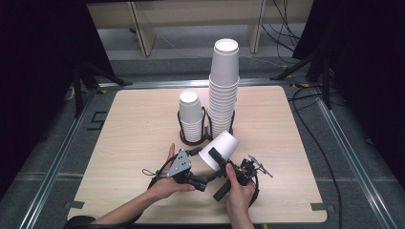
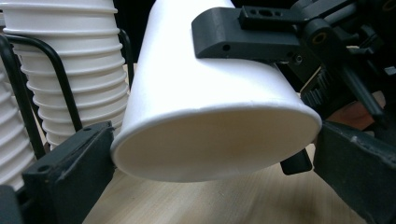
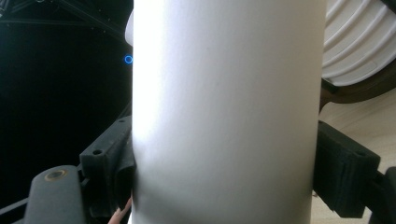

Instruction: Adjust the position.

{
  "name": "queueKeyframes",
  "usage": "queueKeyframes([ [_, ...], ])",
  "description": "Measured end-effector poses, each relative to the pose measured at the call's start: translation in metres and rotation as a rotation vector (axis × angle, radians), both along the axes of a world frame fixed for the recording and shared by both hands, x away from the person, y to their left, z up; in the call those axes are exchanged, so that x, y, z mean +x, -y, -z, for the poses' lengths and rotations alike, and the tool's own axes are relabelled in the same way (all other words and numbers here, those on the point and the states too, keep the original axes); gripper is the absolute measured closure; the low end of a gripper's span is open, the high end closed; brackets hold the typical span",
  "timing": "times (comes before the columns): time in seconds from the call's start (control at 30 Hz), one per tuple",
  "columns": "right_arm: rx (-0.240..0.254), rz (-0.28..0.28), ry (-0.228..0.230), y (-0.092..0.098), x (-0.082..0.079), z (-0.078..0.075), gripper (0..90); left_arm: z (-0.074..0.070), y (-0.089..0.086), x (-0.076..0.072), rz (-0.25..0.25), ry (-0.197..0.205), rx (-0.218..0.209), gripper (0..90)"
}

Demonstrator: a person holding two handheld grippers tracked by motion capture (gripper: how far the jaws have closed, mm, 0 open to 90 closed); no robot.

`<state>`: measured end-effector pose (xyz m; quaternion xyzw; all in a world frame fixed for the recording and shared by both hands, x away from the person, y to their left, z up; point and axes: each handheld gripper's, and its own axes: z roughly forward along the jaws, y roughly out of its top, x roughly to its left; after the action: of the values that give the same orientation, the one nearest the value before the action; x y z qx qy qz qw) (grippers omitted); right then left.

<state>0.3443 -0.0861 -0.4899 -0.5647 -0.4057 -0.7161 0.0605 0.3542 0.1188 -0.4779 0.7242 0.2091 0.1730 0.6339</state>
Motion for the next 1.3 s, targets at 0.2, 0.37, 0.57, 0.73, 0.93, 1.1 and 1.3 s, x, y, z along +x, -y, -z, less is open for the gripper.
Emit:
queueKeyframes([
  [0.2,-0.003,-0.003,-0.020,-0.0015,-0.0020,-0.0019,19.0,0.0006,0.0013,0.0008,0.002,0.001,0.013,0.0],
  [0.37,-0.010,-0.001,-0.041,-0.0046,-0.0044,-0.0027,18.9,0.0014,0.0024,0.0016,-0.006,0.015,0.026,0.0],
  [0.57,-0.024,-0.004,-0.021,-0.0041,-0.0043,-0.0017,19.0,0.0026,0.0030,0.0029,-0.001,0.029,0.033,0.0],
  [0.73,-0.026,0.010,-0.034,-0.0056,-0.0051,0.0003,19.0,0.0034,0.0026,0.0028,-0.001,0.019,0.038,0.0],
  [0.93,-0.055,0.028,-0.036,-0.0072,-0.0041,0.0013,16.2,0.0034,0.0003,0.0027,0.007,0.017,0.038,5.1],
  [1.1,-0.059,0.020,-0.019,-0.0059,-0.0020,-0.0034,9.9,0.0014,-0.0027,0.0022,0.021,0.019,0.038,12.5],
  [1.3,-0.006,0.000,-0.105,-0.0070,-0.0033,-0.0053,7.0,0.0026,-0.0045,0.0011,0.027,0.020,0.041,17.1],
])
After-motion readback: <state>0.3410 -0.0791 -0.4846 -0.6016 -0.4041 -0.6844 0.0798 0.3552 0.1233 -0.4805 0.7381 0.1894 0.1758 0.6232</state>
